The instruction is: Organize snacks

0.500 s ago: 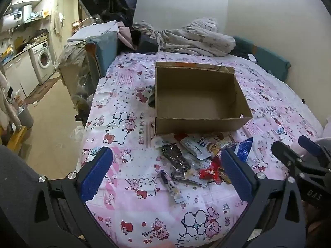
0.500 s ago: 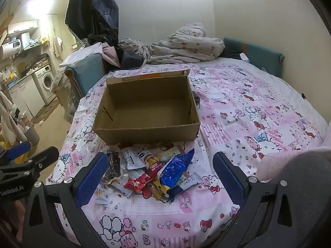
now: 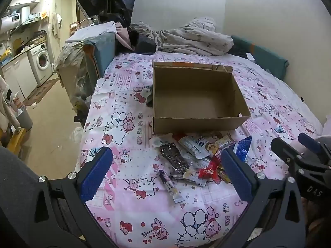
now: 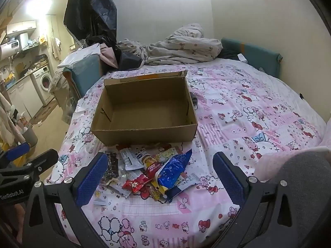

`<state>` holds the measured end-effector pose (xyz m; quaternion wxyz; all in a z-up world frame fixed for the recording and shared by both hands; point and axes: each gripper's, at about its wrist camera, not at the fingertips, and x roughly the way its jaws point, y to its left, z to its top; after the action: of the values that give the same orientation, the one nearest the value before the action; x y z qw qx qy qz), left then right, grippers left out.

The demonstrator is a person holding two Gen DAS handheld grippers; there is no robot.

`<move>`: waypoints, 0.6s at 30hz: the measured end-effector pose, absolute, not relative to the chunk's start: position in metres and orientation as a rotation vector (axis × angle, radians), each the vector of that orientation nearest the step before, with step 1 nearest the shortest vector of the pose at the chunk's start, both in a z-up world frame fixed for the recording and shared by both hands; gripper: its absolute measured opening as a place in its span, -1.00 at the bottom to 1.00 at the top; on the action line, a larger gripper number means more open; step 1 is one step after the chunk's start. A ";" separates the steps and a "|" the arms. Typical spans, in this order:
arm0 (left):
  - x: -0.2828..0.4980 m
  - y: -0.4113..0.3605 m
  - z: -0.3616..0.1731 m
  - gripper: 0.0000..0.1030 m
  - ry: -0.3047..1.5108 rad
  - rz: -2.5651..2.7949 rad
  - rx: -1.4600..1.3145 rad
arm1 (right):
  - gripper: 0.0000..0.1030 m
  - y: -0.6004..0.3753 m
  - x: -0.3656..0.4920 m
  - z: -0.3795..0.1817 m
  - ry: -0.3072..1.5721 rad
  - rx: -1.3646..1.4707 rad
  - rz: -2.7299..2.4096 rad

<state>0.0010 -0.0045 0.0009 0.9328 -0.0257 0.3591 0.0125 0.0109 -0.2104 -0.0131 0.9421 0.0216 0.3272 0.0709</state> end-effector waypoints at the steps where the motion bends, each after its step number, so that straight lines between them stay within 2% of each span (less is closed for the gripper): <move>1: 0.001 -0.004 0.001 1.00 0.735 0.026 -0.053 | 1.00 -0.210 0.011 -0.013 0.667 0.044 0.144; 18: -0.001 -0.005 0.000 1.00 0.728 0.031 -0.057 | 1.00 -0.208 0.010 -0.016 0.668 0.036 0.144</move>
<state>-0.0009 -0.0046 0.0003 0.9339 -0.0277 0.3560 0.0150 0.0101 -0.2082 -0.0161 0.9421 0.0174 0.3273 0.0708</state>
